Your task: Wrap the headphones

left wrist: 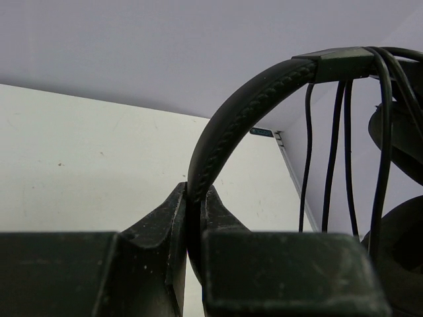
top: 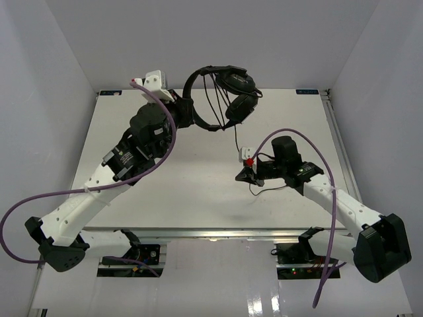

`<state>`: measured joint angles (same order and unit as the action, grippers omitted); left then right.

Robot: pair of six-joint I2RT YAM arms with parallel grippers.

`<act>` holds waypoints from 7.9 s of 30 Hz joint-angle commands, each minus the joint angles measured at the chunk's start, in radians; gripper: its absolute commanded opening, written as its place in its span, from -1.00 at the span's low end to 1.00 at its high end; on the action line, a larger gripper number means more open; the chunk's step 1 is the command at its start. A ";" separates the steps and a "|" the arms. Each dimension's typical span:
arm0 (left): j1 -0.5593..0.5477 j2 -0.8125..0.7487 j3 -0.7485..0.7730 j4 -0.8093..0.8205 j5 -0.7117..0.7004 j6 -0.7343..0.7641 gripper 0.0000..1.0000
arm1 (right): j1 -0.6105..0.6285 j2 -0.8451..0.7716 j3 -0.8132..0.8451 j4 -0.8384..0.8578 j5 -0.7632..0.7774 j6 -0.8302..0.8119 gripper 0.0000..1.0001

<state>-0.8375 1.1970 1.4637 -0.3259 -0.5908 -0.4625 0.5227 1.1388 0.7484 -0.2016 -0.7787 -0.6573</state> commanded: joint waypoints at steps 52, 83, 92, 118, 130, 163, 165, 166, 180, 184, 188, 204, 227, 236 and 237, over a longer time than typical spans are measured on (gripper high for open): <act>-0.014 0.347 -0.370 0.255 0.663 0.304 -1.00 | 0.181 -0.115 0.344 -0.260 0.967 -0.513 -0.84; -0.094 0.171 -0.467 0.234 0.753 0.286 -1.00 | 0.062 -0.062 0.389 -0.230 0.709 -0.318 -0.79; -0.094 0.056 -0.519 0.224 0.728 0.273 -1.00 | -0.030 -0.074 0.358 -0.221 0.609 -0.287 -0.78; -0.094 -0.005 -0.272 0.098 0.661 0.106 -1.00 | -0.187 -0.069 0.072 0.084 -0.098 0.261 -0.71; -0.094 -0.031 -0.192 0.060 0.628 0.030 -1.00 | -0.187 0.057 -0.017 0.482 -0.316 0.595 -0.53; -0.094 -0.024 0.070 0.030 0.362 -0.038 -1.00 | -0.161 0.138 -0.084 0.521 -0.501 0.449 -0.24; -0.094 -0.020 0.073 0.037 0.368 -0.041 -1.00 | -0.161 0.147 -0.083 0.516 -0.499 0.444 -0.24; -0.094 -0.017 0.074 0.039 0.370 -0.042 -1.00 | -0.160 0.150 -0.082 0.515 -0.498 0.442 -0.24; -0.094 -0.009 0.072 0.107 0.255 -0.036 -1.00 | -0.160 0.138 -0.130 0.539 -0.477 0.456 -0.31; -0.094 -0.001 0.072 0.145 0.238 -0.039 -1.00 | -0.159 0.137 -0.137 0.557 -0.479 0.469 -0.34; -0.094 0.001 0.073 0.164 0.206 -0.035 -1.00 | -0.159 0.133 -0.145 0.570 -0.475 0.482 -0.41; -0.079 -0.025 -0.038 0.312 -0.062 0.028 -1.00 | -0.149 0.049 -0.149 0.489 -0.388 0.454 -0.84; 0.250 0.151 -0.104 0.223 0.086 -0.119 -1.00 | 0.075 -0.008 0.205 -0.413 0.217 -0.202 -0.85; 0.253 0.317 -0.109 0.165 0.122 -0.027 -1.00 | 0.092 0.010 0.390 -0.494 0.461 -0.296 -0.85; 0.253 0.327 -0.123 0.163 0.126 -0.027 -1.00 | 0.092 0.009 0.402 -0.485 0.485 -0.296 -0.85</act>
<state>-0.5861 1.5097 1.3533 -0.1784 -0.4956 -0.5077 0.6113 1.1500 1.0704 -0.6583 -0.4325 -0.8956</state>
